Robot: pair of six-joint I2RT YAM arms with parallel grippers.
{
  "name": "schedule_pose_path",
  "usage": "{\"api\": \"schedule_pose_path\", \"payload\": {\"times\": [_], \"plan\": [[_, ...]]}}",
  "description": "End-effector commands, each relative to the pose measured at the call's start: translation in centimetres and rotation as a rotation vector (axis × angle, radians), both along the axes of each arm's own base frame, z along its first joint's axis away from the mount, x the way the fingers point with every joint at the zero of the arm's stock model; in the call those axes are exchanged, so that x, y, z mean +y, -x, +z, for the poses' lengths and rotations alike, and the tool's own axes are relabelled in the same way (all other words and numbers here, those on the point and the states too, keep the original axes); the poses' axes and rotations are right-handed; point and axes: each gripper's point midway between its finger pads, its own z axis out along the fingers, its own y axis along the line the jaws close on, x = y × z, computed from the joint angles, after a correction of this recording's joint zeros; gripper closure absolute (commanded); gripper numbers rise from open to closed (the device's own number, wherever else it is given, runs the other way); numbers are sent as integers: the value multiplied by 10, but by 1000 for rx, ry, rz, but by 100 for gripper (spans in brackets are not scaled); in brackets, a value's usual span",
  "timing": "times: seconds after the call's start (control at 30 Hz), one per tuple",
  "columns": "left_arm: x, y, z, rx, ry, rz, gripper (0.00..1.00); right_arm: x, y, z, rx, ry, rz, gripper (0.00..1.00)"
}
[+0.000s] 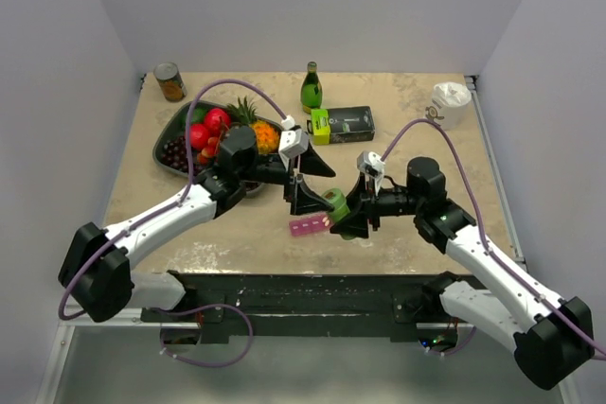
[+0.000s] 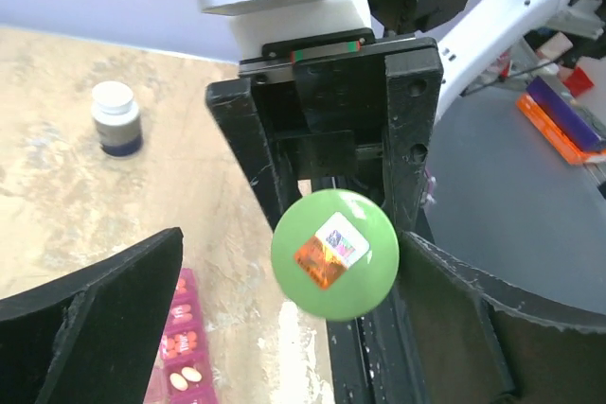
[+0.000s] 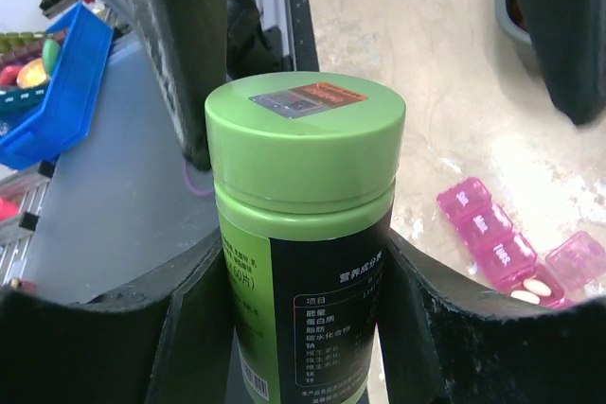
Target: Sort the pills into containers
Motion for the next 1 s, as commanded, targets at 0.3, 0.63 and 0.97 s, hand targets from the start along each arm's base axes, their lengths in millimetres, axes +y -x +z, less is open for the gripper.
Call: {"api": "schedule_pose_path", "payload": {"times": [0.3,0.63,0.97], "plan": [[67,-73,56,323,231,545,1,-50,-81,11,-645,377,-267,100],[29,-121,45,662,258,578,8,-105,-166,43,-1155,751,-505,100],[-34,-112,27,690,169,506,8,-102,-166,46,-1142,741,-496,100]]}}
